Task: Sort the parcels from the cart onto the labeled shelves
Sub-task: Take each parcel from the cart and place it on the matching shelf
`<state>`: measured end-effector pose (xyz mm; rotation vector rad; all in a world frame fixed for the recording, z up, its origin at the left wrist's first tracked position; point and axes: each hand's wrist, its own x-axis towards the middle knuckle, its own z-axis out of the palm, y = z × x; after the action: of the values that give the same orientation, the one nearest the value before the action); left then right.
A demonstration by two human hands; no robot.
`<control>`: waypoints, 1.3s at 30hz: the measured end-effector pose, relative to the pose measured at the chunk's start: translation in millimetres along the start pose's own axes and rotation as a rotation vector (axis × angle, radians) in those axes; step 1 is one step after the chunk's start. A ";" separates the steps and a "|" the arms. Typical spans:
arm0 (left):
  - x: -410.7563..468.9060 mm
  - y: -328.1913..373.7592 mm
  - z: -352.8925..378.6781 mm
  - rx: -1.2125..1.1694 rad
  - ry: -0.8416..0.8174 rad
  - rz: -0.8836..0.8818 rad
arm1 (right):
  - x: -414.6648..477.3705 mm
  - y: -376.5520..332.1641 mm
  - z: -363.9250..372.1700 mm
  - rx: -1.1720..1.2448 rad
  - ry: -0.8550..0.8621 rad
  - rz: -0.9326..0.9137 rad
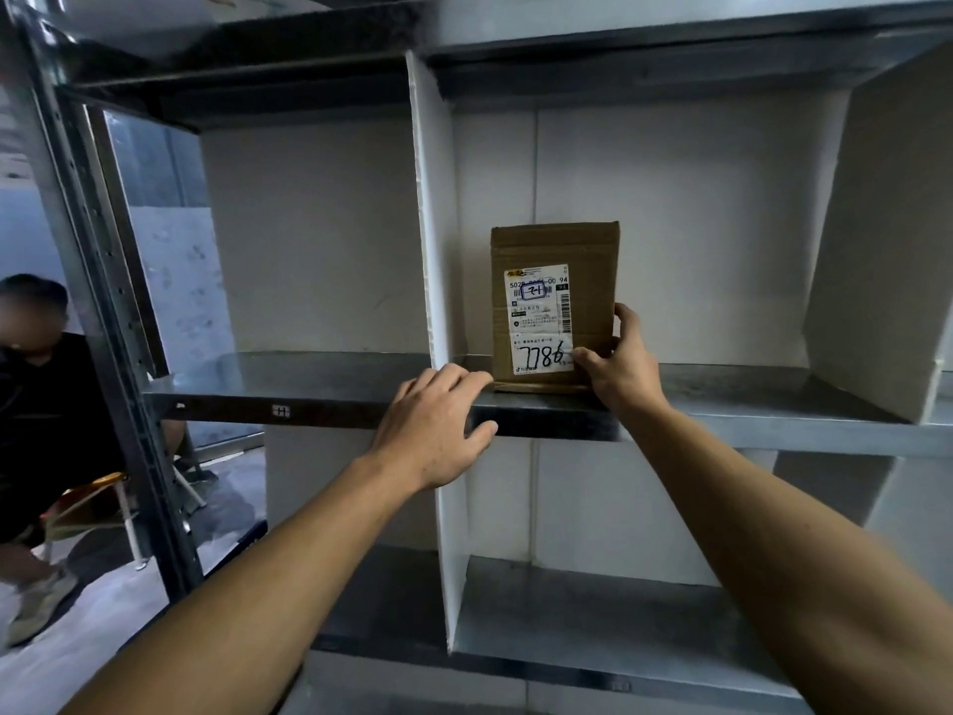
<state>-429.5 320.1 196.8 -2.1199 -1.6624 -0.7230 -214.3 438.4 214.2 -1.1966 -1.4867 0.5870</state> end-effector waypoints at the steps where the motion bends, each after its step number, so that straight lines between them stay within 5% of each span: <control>1: 0.3 -1.5 0.5 -0.007 0.000 0.009 | -0.1 -0.5 0.7 -0.013 0.009 0.003; 8: -2.8 1.0 3.4 -0.064 0.025 0.089 | -20.8 -1.8 -9.7 -0.053 0.135 -0.075; 16: -13.3 40.5 34.4 -0.189 0.076 0.236 | -101.5 46.5 -52.0 -0.709 0.276 -0.430; 26: -20.5 183.0 115.8 -0.261 -0.112 0.495 | -222.8 127.8 -185.3 -1.295 0.164 -0.018; 39: -70.4 472.6 161.5 -0.389 -0.277 0.873 | -377.1 165.8 -398.9 -1.437 0.252 0.494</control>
<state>43.5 237.1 42.5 -2.9662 -0.5438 -0.4917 180.1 66.7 26.7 -2.6390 -1.3048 -0.4958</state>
